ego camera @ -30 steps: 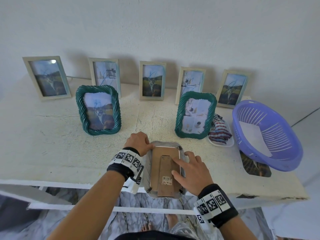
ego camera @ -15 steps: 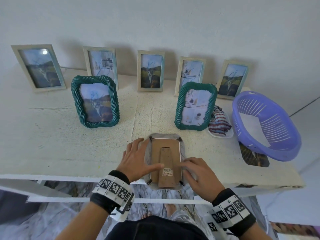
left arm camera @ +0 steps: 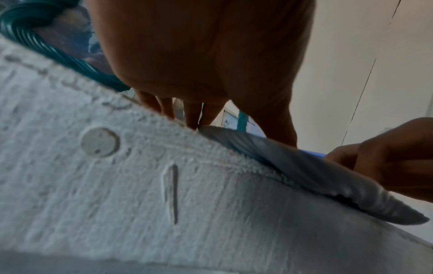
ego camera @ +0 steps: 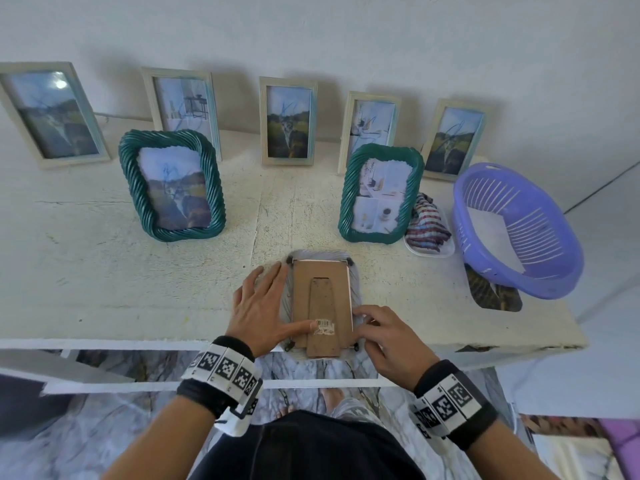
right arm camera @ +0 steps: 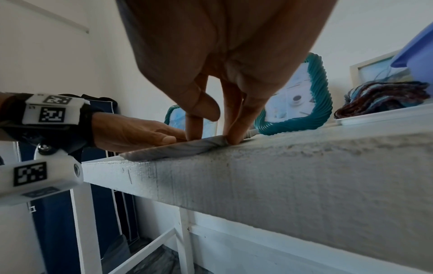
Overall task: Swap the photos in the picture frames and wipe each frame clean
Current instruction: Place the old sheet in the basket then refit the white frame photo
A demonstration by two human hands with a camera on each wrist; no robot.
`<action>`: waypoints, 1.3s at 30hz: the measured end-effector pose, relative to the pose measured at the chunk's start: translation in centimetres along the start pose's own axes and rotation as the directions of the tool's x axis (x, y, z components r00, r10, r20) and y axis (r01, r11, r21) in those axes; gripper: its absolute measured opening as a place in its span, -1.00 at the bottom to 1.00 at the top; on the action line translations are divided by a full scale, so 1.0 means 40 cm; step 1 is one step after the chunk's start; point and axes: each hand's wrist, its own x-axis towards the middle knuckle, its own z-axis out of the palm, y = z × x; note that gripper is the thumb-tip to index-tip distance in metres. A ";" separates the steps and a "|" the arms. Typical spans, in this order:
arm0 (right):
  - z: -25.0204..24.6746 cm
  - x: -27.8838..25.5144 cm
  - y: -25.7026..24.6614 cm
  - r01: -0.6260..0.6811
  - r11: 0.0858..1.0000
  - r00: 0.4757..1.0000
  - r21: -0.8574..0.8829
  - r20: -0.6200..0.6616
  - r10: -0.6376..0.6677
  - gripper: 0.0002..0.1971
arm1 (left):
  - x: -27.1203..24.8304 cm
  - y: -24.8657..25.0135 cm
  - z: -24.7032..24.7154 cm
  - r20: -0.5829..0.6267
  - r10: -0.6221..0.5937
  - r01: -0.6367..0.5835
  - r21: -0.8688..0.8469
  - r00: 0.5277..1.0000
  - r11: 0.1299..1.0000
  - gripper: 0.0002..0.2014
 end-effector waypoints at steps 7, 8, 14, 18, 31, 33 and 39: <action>0.004 0.004 -0.016 -0.069 0.997 0.997 -0.019 -0.029 0.069 -0.70 | -0.006 0.004 -0.004 0.002 -0.001 0.001 -0.025 1.000 1.000 0.35; 0.005 0.006 -0.025 -0.083 0.996 0.996 -0.032 -0.020 0.083 -0.65 | -0.006 0.004 -0.004 0.000 -0.001 0.001 -0.026 1.000 1.000 0.34; 0.028 0.021 -0.053 -0.151 0.976 0.988 -0.157 -0.015 0.151 -0.48 | -0.013 0.000 -0.007 0.027 0.013 -0.012 -0.032 1.000 0.999 0.29; 0.033 0.020 -0.062 -0.163 0.976 0.986 -0.144 -0.070 0.154 -0.50 | -0.023 -0.020 -0.027 0.094 0.079 -0.074 -0.058 0.992 0.996 0.31; 0.022 0.029 -0.077 -0.208 0.958 0.977 -0.197 -0.094 0.193 -0.50 | -0.033 -0.093 -0.045 0.195 0.270 -0.255 -0.098 0.943 0.962 -0.03; 0.018 0.037 -0.083 -0.215 0.946 0.975 -0.243 -0.116 0.191 -0.54 | -0.036 -0.105 -0.042 0.163 0.303 -0.286 -0.124 0.939 0.950 -0.13; 0.024 0.092 -0.139 -0.297 0.932 0.953 -0.209 -0.124 0.276 -0.51 | -0.037 -0.109 -0.033 0.103 0.313 -0.296 -0.155 0.944 0.943 -0.17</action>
